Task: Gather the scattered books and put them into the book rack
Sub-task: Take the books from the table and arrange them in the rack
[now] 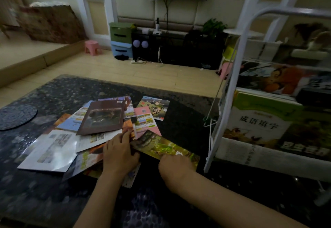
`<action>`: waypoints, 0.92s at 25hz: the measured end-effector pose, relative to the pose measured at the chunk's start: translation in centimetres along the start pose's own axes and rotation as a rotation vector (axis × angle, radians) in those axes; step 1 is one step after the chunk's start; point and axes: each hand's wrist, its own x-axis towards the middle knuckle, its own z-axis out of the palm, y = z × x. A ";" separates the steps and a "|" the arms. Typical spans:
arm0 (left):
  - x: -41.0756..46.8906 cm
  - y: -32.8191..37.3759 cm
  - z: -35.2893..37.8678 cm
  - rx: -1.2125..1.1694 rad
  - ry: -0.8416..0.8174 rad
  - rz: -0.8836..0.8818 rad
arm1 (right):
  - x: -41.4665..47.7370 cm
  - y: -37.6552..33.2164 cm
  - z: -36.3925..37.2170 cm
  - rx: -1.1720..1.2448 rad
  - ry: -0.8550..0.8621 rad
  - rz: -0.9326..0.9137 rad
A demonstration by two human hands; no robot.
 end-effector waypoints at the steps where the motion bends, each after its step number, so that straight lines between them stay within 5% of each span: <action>1: -0.1 0.3 -0.2 -0.066 0.048 0.003 | -0.7 0.2 0.1 0.026 -0.007 0.006; 5: -1.2 4.5 -2.6 -0.481 0.226 -0.082 | -3.4 0.9 -0.1 0.224 0.044 0.109; 10: -2.6 10.3 -4.8 -1.165 -0.154 -0.384 | -5.5 1.9 -1.2 0.467 0.169 0.195; 12: -2.4 11.9 -6.5 -1.348 -0.215 -0.379 | -6.6 2.6 -2.0 0.472 0.206 0.163; 18: -3.1 18.2 -15.1 -0.945 -0.005 0.095 | -11.5 6.8 -5.3 0.733 0.348 -0.085; 23: -5.0 24.4 -23.7 -0.931 0.055 0.355 | -15.7 12.5 -8.5 0.922 0.667 -0.122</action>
